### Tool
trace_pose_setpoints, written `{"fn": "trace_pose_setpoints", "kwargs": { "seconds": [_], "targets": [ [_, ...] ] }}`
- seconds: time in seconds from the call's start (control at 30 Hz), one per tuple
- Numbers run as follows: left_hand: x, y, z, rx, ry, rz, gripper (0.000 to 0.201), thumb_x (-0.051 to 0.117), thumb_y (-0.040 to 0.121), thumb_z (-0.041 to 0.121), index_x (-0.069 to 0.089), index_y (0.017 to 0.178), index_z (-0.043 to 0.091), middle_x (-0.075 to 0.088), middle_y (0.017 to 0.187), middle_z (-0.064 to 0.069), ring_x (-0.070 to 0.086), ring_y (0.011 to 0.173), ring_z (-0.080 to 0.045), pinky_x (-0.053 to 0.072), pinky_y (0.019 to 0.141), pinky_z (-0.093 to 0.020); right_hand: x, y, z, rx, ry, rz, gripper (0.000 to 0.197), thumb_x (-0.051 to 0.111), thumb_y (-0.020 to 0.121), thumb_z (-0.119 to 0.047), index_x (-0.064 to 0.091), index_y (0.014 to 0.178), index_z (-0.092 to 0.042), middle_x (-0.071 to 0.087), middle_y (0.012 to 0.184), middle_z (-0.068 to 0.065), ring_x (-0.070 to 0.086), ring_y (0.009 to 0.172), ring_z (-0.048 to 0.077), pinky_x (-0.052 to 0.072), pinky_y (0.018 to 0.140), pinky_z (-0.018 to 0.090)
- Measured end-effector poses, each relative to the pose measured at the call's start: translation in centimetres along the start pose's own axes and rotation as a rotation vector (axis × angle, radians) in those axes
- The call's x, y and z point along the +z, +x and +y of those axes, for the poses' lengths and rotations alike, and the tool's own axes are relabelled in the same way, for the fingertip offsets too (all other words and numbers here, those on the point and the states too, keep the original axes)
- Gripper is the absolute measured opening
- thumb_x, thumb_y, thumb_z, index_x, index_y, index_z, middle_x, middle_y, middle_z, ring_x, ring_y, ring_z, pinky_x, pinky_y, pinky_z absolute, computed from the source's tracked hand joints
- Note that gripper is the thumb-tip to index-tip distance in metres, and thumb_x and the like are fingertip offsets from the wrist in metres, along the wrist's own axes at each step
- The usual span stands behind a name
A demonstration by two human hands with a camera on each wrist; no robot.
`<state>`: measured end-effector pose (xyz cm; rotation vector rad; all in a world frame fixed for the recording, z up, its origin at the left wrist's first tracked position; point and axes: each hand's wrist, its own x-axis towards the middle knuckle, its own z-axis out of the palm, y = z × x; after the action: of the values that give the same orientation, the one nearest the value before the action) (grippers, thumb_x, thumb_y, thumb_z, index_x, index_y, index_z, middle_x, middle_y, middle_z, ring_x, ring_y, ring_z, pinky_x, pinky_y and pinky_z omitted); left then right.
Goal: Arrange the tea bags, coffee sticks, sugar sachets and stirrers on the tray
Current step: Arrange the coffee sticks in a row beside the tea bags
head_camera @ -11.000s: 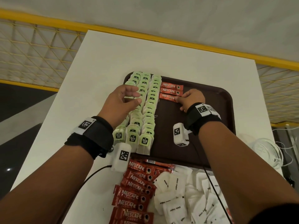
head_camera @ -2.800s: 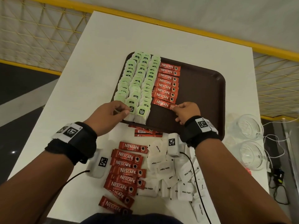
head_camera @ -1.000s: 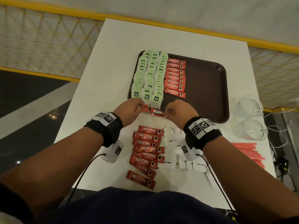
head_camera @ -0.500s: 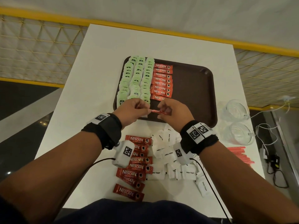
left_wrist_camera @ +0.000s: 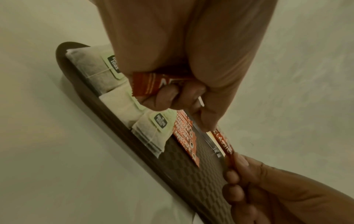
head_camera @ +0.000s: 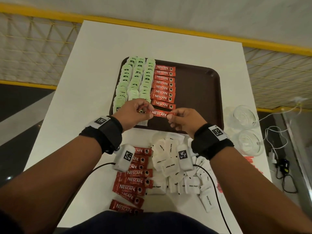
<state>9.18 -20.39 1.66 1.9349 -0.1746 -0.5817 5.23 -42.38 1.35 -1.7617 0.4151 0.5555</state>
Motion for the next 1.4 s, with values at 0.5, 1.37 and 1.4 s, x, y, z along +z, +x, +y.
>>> {"fn": "trace_pose_setpoints", "kwargs": {
  "seconds": [0.5, 1.37, 1.4],
  "targets": [
    [-0.8, -0.3, 0.2, -0.243, -0.317, 0.127, 0.047, 0.026, 0.102, 0.023, 0.068, 0.112, 0.004, 0.052, 0.090, -0.004, 0.040, 0.061, -0.009, 0.037, 0.057, -0.023, 0.3, 4.8, 0.8, 0.155, -0.352, 0.323, 0.038, 0.081, 0.076, -0.037, 0.057, 0.096, -0.014, 0.071, 0.085, 0.003, 0.064, 0.058, 0.015, 0.054, 0.060, 0.032],
    [-1.4, -0.4, -0.4, -0.110, -0.038, 0.127, 0.018, 0.049, 0.101, 0.025, 0.062, 0.107, 0.014, 0.057, 0.082, -0.004, 0.053, 0.076, -0.017, 0.046, 0.063, -0.027, 2.2, 4.8, -2.5, 0.004, -0.932, 0.142, 0.014, 0.063, 0.093, -0.025, 0.070, 0.102, -0.017, 0.065, 0.114, 0.006, 0.061, 0.103, 0.025, 0.050, 0.092, 0.037],
    [-1.4, -0.4, -0.4, -0.112, -0.030, 0.128, 0.020, 0.049, 0.101, 0.026, 0.062, 0.108, 0.014, 0.058, 0.082, -0.004, 0.053, 0.074, -0.017, 0.046, 0.063, -0.028, 2.1, 5.1, -2.7, 0.015, -0.934, 0.137, 0.013, 0.063, 0.093, -0.025, 0.071, 0.101, -0.018, 0.066, 0.115, 0.006, 0.061, 0.103, 0.025, 0.050, 0.092, 0.037]
  ]
}}
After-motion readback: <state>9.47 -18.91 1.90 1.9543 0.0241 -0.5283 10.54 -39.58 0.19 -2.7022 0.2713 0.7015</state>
